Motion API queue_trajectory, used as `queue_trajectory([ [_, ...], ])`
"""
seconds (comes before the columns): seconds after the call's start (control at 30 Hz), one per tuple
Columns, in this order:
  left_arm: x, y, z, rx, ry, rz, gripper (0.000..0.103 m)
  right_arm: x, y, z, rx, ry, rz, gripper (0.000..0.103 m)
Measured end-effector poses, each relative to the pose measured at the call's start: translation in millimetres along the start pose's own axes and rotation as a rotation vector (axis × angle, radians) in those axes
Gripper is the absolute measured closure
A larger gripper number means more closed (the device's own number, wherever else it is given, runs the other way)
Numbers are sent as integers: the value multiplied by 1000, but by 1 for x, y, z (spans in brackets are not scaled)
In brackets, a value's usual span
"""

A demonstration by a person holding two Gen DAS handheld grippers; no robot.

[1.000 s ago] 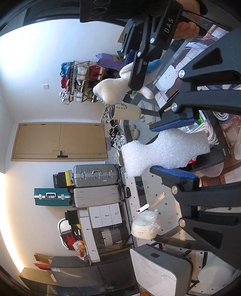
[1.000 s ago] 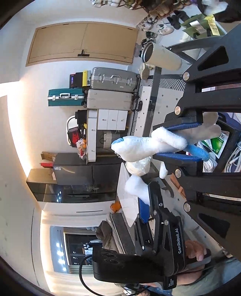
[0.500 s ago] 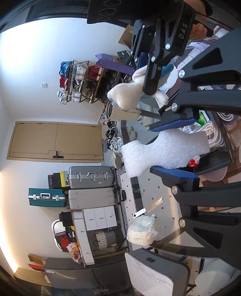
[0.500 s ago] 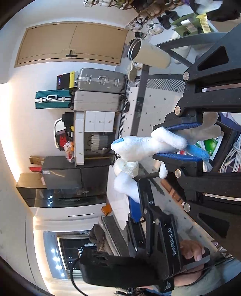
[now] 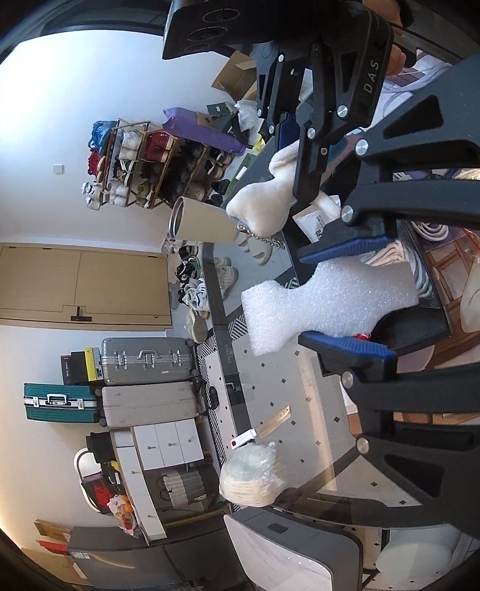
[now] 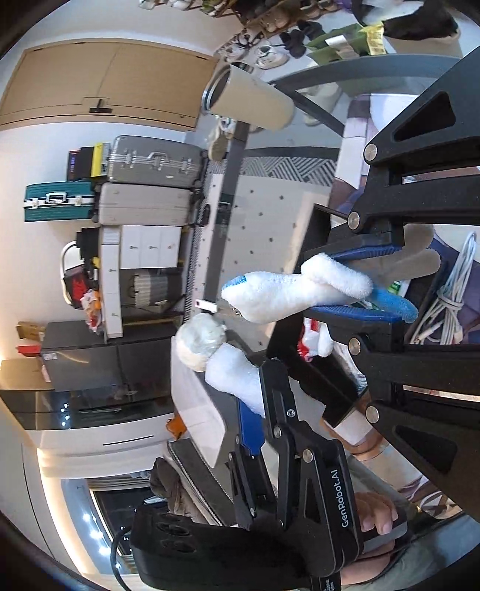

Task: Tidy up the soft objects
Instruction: 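Lift the foam sheet and plush toy and carry both over the black box, then lower both items into the black box and open both grippers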

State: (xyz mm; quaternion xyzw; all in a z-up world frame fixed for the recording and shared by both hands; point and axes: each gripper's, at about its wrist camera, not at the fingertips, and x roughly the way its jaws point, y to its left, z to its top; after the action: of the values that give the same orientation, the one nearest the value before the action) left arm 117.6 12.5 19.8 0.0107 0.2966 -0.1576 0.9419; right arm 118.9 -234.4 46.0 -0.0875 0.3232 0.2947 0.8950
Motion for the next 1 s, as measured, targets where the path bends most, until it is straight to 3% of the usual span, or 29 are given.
queue_trajectory([
  [0.37,14,-3,-7,12,80,8,65,25,-6,-5,-4,102,4,82],
  [0.73,20,-4,-8,8,114,11,65,30,-6,-6,-2,113,-6,81],
  [1.0,19,-3,-10,12,125,29,64,28,-12,-8,14,103,-20,70],
])
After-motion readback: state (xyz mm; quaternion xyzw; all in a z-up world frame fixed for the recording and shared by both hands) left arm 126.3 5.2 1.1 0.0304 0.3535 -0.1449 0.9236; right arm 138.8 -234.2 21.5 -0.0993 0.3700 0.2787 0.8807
